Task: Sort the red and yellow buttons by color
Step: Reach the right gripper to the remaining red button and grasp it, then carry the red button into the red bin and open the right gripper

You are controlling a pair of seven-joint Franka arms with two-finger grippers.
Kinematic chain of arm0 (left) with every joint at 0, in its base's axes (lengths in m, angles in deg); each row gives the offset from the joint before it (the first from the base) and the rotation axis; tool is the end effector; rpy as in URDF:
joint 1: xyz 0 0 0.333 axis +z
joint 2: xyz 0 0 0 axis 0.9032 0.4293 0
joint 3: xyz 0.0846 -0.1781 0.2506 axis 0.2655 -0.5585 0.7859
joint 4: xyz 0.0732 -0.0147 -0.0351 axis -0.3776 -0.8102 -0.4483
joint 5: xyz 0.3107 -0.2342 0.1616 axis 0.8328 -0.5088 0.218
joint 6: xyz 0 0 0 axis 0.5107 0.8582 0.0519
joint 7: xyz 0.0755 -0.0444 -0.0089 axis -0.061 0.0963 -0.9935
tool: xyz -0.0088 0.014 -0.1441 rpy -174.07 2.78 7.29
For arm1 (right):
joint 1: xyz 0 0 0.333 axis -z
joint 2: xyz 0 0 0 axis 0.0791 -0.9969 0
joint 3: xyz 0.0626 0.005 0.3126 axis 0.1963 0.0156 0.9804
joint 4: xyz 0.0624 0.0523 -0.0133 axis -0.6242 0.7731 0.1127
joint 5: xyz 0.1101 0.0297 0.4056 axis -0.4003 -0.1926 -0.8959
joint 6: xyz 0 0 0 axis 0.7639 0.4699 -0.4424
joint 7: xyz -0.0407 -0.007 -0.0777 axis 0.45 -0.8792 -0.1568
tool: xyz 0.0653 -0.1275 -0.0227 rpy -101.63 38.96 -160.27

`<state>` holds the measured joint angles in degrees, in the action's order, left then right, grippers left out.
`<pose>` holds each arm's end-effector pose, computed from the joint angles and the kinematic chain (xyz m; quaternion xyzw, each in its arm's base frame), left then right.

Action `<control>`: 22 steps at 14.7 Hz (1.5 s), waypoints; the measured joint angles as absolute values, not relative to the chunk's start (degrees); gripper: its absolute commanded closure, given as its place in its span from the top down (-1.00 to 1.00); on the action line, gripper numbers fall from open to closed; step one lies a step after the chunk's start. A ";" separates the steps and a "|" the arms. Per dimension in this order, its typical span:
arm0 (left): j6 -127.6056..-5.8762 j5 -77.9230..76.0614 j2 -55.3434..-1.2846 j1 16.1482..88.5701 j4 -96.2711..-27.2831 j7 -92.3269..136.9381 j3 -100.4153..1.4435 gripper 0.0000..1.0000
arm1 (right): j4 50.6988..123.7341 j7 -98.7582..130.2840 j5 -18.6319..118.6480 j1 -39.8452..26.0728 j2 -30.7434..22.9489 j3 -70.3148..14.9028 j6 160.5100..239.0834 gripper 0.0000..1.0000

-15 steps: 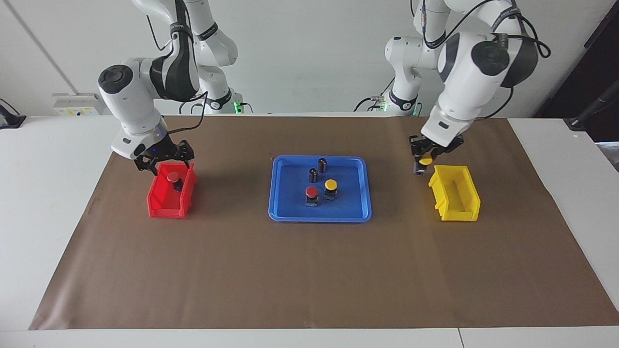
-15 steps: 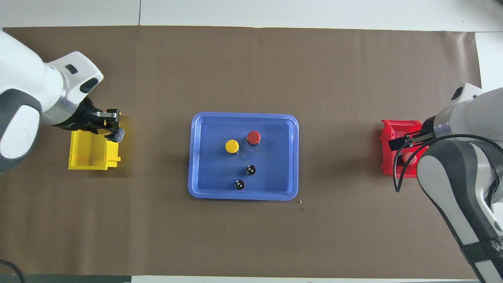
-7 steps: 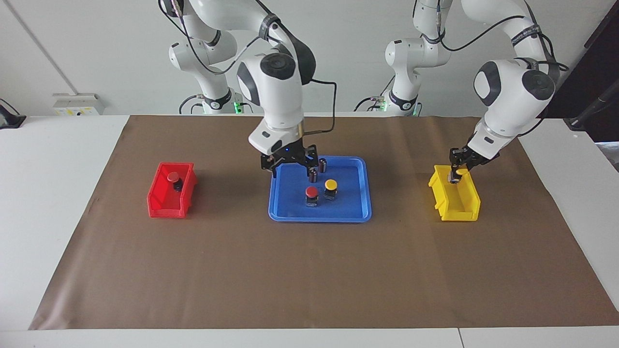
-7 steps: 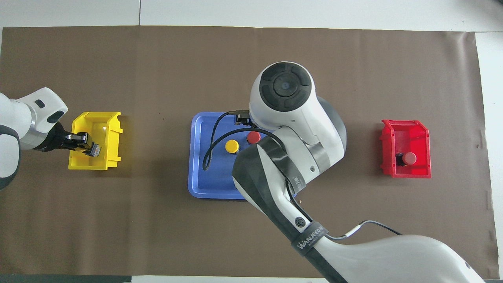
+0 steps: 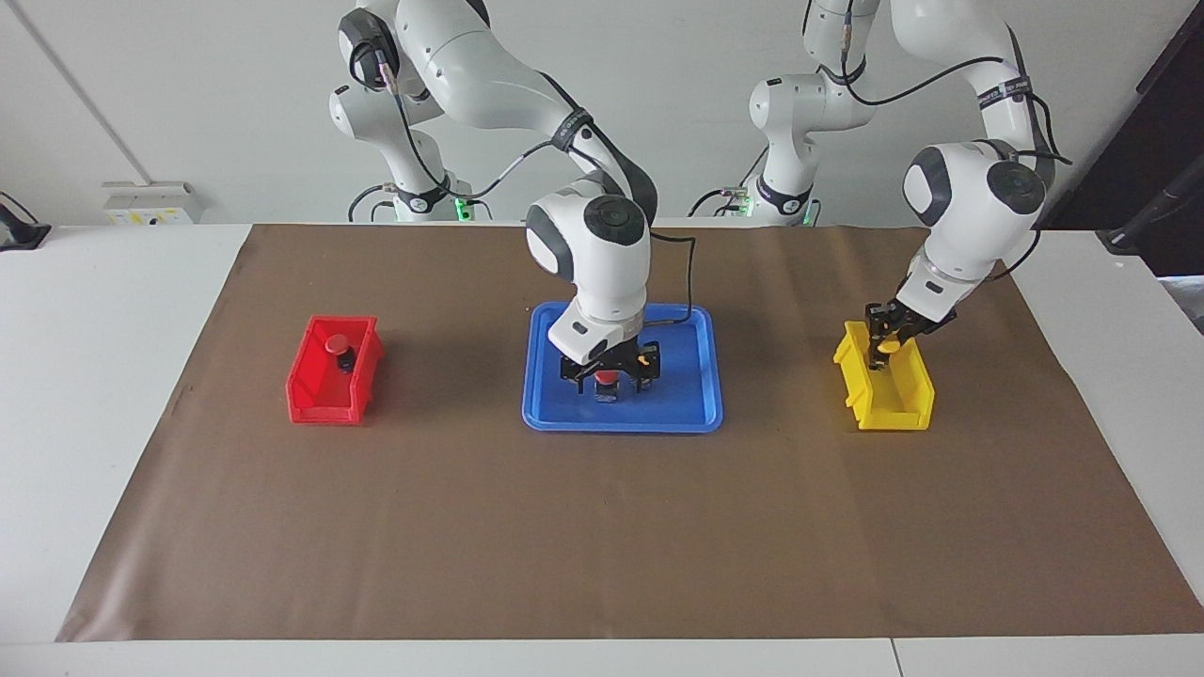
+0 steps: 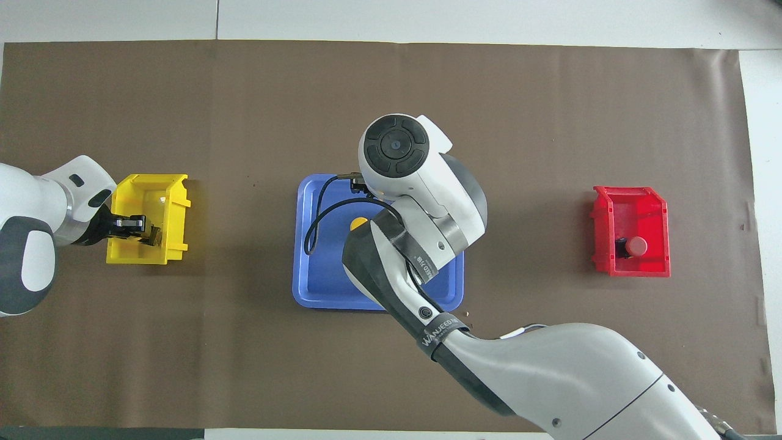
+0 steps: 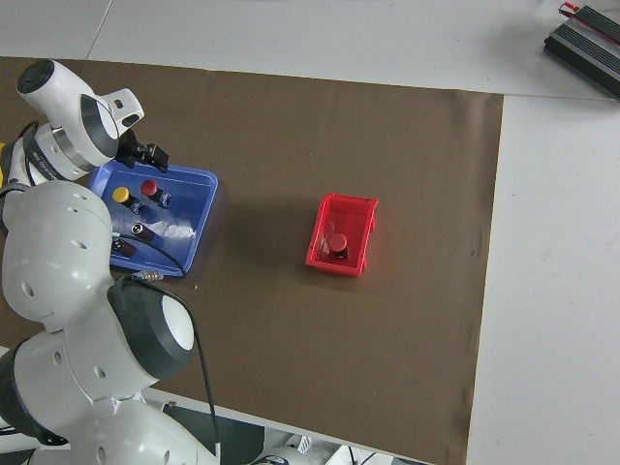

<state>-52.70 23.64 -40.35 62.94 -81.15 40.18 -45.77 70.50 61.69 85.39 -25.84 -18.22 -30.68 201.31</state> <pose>0.5344 -0.0097 0.3277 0.9995 -0.0262 -0.0188 0.0051 0.6086 0.4034 0.3198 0.9995 -0.0141 0.0289 0.0024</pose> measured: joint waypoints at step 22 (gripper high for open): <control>-39.53 27.02 -39.45 44.77 -61.86 16.85 -48.20 1.00 | 78.33 23.69 84.88 -0.85 3.59 -30.92 177.12 -0.72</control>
